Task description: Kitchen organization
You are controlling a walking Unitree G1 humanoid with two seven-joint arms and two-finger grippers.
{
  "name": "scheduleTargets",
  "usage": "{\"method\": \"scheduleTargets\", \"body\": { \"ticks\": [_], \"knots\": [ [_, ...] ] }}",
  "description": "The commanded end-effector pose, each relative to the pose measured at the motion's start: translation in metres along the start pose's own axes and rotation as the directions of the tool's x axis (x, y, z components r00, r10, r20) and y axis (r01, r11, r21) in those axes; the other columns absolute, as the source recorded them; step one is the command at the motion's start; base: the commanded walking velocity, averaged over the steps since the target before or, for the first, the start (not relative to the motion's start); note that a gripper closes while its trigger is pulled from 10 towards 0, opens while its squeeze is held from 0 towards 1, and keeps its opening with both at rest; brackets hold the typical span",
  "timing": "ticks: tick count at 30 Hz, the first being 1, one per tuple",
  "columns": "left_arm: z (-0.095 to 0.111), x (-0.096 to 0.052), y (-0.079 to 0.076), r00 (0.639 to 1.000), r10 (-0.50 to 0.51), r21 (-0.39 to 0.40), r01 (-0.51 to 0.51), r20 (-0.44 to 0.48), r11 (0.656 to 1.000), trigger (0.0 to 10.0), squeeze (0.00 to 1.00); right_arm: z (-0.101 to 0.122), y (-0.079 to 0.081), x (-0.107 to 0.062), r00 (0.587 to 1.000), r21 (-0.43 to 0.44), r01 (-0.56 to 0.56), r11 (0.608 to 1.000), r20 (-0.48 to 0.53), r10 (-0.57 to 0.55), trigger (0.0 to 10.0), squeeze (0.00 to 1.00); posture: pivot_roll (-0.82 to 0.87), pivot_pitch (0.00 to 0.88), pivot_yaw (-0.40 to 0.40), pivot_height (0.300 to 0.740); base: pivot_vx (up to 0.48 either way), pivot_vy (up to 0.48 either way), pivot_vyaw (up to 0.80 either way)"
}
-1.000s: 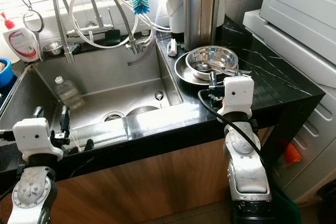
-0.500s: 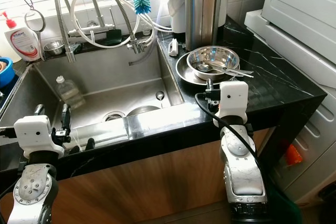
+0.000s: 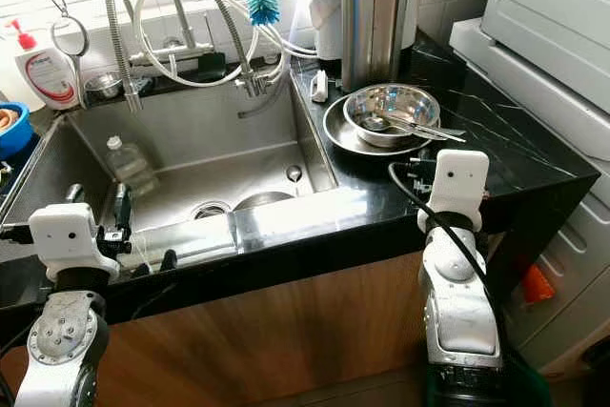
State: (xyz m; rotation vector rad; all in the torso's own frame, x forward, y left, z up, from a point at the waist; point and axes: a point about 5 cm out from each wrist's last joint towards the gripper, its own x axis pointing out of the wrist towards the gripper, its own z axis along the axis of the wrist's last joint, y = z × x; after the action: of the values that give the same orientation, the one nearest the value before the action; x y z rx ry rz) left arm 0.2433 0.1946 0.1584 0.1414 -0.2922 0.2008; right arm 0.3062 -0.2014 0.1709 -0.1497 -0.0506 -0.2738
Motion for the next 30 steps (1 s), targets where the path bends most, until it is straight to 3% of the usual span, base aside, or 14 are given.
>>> {"method": "scheduleTargets", "body": {
  "ticks": [1, 30],
  "knots": [
    [-0.001, 0.001, 0.001, 1.0, 0.004, 0.023, -0.003, -0.013, 1.0, 10.0, 0.0, 0.004, 0.007, 0.001, 1.0, 0.018, -0.027, 0.999, 0.007, 0.027, 10.0, 0.0, -0.24, 0.0, 0.13, 0.74, 0.0, 0.0, 0.0],
    [-0.001, 0.004, -0.003, 1.0, 0.004, 0.011, -0.004, -0.007, 1.0, 10.0, 0.0, 0.037, 0.029, 0.004, 0.961, 0.042, -0.216, 0.975, 0.188, 0.205, 10.0, 0.0, -0.24, 0.0, 0.127, 0.74, 0.0, 0.0, 0.0]
  ]
}}
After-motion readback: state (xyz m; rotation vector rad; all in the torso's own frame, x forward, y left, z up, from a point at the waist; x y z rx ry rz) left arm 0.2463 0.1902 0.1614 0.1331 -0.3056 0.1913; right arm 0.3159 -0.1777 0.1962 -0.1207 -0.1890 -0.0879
